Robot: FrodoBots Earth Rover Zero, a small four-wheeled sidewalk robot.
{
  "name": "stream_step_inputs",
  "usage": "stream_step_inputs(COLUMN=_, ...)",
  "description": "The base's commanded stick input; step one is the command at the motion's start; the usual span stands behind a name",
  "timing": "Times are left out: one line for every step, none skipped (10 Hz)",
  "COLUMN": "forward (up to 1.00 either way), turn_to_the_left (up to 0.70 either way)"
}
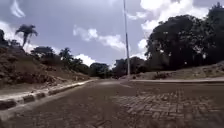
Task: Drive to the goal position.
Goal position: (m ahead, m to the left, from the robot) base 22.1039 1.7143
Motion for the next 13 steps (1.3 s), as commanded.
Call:
stream_step_inputs(forward=0.70, turn_to_the_left=0.00)
stream_step_inputs(forward=0.70, turn_to_the_left=0.00)
stream_step_inputs(forward=0.70, turn_to_the_left=0.00)
stream_step_inputs(forward=0.70, turn_to_the_left=0.00)
stream_step_inputs(forward=0.70, turn_to_the_left=0.00)
stream_step_inputs(forward=0.70, turn_to_the_left=0.00)
stream_step_inputs(forward=0.70, turn_to_the_left=0.00)
stream_step_inputs(forward=0.70, turn_to_the_left=0.00)
stream_step_inputs(forward=0.70, turn_to_the_left=0.00)
stream_step_inputs(forward=0.70, turn_to_the_left=0.00)
stream_step_inputs(forward=0.70, turn_to_the_left=0.00)
stream_step_inputs(forward=0.70, turn_to_the_left=0.00)
stream_step_inputs(forward=0.70, turn_to_the_left=0.00)
